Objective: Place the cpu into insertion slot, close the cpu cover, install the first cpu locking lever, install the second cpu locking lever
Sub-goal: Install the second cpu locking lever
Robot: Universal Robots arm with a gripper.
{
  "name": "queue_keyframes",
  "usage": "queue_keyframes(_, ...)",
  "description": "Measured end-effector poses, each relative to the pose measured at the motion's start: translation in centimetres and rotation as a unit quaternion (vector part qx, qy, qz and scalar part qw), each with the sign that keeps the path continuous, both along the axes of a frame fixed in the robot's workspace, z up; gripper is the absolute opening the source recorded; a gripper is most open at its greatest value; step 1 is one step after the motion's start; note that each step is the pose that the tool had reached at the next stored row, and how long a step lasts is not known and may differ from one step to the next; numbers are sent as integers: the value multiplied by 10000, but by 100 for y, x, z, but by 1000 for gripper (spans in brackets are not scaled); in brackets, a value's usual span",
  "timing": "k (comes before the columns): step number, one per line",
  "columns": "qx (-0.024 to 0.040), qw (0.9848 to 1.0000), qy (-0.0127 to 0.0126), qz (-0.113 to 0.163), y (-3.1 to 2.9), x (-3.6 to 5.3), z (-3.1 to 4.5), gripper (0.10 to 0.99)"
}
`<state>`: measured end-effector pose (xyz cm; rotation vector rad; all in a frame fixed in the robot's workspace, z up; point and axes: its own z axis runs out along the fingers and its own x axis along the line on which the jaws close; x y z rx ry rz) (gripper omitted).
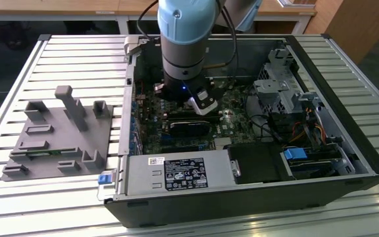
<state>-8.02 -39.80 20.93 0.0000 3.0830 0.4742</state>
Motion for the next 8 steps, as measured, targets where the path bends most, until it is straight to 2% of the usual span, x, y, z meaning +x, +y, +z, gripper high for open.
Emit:
queue_keyframes(5, 0, 10000, 0, 0, 0, 1, 69, 110)
queue_keyframes(8, 3, 10000, 0, 0, 0, 2, 82, 110)
